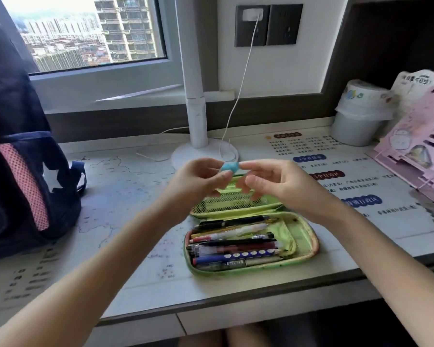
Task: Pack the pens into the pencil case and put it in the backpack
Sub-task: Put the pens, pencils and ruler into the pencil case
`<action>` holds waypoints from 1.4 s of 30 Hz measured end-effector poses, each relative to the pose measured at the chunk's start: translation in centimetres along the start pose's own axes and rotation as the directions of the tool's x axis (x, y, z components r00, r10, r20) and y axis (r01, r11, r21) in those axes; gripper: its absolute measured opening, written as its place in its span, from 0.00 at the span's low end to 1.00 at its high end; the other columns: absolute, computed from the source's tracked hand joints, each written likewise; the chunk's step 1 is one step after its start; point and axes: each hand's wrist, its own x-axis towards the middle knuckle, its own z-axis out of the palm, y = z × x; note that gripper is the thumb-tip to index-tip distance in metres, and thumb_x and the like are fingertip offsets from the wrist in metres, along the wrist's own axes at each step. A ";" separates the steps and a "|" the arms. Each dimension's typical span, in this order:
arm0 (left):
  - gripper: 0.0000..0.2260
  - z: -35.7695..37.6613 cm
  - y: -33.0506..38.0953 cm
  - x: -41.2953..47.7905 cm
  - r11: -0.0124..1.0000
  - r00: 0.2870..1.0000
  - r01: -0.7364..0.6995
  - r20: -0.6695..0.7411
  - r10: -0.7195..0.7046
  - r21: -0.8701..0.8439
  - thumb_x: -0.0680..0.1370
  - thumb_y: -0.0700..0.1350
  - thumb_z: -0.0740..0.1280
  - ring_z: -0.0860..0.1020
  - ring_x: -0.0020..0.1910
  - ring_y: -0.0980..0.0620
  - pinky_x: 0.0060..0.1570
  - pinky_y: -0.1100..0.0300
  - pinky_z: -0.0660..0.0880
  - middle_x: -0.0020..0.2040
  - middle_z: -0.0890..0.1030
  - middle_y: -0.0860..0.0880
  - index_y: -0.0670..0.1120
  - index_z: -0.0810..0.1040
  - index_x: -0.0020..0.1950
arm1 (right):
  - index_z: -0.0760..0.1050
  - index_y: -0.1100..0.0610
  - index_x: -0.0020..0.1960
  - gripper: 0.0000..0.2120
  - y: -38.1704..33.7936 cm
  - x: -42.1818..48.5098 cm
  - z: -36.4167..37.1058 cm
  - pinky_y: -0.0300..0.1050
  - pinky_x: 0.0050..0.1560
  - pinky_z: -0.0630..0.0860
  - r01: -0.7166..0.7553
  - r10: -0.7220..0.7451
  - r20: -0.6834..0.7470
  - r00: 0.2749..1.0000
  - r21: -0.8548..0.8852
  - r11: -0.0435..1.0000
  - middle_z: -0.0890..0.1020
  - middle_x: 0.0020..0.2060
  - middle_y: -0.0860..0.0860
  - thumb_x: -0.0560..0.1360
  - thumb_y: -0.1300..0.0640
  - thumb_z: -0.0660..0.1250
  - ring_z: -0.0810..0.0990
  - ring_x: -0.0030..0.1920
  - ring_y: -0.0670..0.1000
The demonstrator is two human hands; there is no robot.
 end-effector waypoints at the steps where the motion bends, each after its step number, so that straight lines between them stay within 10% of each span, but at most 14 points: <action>1: 0.03 1.0 0.0 0.1 0.999 0.999 0.019 0.035 -0.018 -0.031 0.74 0.41 0.69 0.78 0.33 0.61 0.33 0.68 0.76 0.37 0.80 0.51 0.47 0.78 0.46 | 0.74 0.54 0.60 0.16 -0.1 -0.9 -0.3 0.44 0.47 0.80 0.020 -0.021 -0.048 0.999 -0.007 1.000 0.84 0.46 0.53 0.73 0.59 0.67 0.83 0.46 0.51; 11: 0.12 8.7 -0.9 0.6 0.981 0.987 -0.067 0.154 0.039 0.184 0.68 0.43 0.76 0.78 0.36 0.51 0.44 0.49 0.81 0.38 0.80 0.48 0.41 0.79 0.47 | 0.76 0.63 0.43 0.09 4.0 -5.4 -4.1 0.40 0.37 0.80 -0.106 0.188 -0.199 0.962 0.362 0.926 0.84 0.34 0.54 0.65 0.60 0.69 0.82 0.36 0.51; 16: 0.10 7.1 -1.4 1.3 0.933 0.991 -0.125 0.078 0.105 0.339 0.67 0.45 0.76 0.77 0.39 0.54 0.48 0.52 0.78 0.42 0.81 0.51 0.47 0.80 0.46 | 0.79 0.62 0.44 0.07 5.7 -5.5 -5.7 0.43 0.45 0.77 -0.270 0.273 0.070 0.960 -0.040 0.962 0.85 0.41 0.57 0.68 0.63 0.73 0.82 0.42 0.51; 21: 0.12 6.4 -1.3 2.2 0.735 0.882 -0.419 0.432 0.189 0.533 0.69 0.42 0.75 0.78 0.41 0.58 0.41 0.72 0.72 0.46 0.83 0.50 0.45 0.81 0.50 | 0.81 0.55 0.48 0.10 5.0 -4.0 -6.1 0.34 0.49 0.74 -0.261 0.362 0.246 0.899 -0.362 0.895 0.85 0.45 0.49 0.69 0.67 0.70 0.82 0.49 0.47; 28: 0.13 8.7 -1.5 3.5 0.461 0.733 -0.629 0.675 0.083 0.627 0.69 0.38 0.72 0.77 0.45 0.52 0.43 0.63 0.70 0.49 0.83 0.50 0.46 0.81 0.52 | 0.80 0.55 0.50 0.14 5.7 -5.0 -6.9 0.36 0.49 0.77 -0.221 0.197 -0.102 0.975 -0.398 0.890 0.84 0.43 0.48 0.75 0.70 0.60 0.82 0.44 0.40; 34: 0.13 10.0 -2.0 4.3 0.396 0.654 -0.690 0.757 -0.017 0.605 0.70 0.36 0.69 0.77 0.50 0.49 0.49 0.61 0.71 0.54 0.80 0.47 0.46 0.81 0.53 | 0.80 0.54 0.47 0.15 5.4 -5.8 -7.3 0.33 0.46 0.76 -0.202 0.169 -0.115 0.979 -0.407 0.891 0.84 0.42 0.49 0.76 0.69 0.59 0.81 0.43 0.42; 38: 0.11 8.1 -1.1 4.1 0.522 0.741 -0.605 0.664 0.095 0.601 0.73 0.35 0.66 0.78 0.51 0.53 0.53 0.61 0.73 0.53 0.81 0.49 0.45 0.82 0.51 | 0.78 0.58 0.55 0.12 6.2 -3.6 -6.7 0.35 0.50 0.75 -0.234 0.145 -0.234 0.961 -0.414 0.879 0.82 0.47 0.51 0.77 0.67 0.59 0.80 0.48 0.47; 42: 0.12 3.0 -2.9 5.1 0.515 0.962 -0.255 0.163 0.218 0.818 0.75 0.40 0.65 0.75 0.56 0.47 0.55 0.56 0.72 0.58 0.77 0.47 0.48 0.78 0.57 | 0.68 0.58 0.67 0.20 8.0 0.5 -5.5 0.45 0.53 0.73 -0.359 0.241 -0.314 0.918 -0.404 0.841 0.77 0.54 0.54 0.76 0.58 0.64 0.75 0.51 0.50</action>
